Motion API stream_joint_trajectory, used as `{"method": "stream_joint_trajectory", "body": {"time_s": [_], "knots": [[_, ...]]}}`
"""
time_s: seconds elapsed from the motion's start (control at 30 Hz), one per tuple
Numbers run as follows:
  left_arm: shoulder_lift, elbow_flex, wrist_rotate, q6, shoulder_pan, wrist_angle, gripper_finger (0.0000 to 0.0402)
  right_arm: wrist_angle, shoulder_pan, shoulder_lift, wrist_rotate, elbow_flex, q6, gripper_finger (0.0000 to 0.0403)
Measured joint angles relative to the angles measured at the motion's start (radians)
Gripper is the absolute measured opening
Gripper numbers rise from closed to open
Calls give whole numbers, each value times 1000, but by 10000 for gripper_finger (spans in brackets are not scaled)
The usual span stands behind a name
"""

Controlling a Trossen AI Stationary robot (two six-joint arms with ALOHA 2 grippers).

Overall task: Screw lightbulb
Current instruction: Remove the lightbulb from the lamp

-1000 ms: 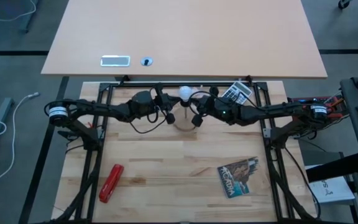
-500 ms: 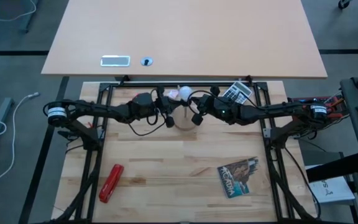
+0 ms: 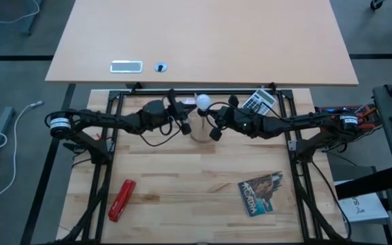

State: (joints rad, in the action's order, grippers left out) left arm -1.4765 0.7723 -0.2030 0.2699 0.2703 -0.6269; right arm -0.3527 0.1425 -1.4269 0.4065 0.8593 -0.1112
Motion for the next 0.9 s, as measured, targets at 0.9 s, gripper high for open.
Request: {"method": "stream_joint_trajectory", "body": {"time_s": [0.9], "knots": [[-4,0,139,5,-12,-33,0,-26,0,0,13,2,-46,0]]}}
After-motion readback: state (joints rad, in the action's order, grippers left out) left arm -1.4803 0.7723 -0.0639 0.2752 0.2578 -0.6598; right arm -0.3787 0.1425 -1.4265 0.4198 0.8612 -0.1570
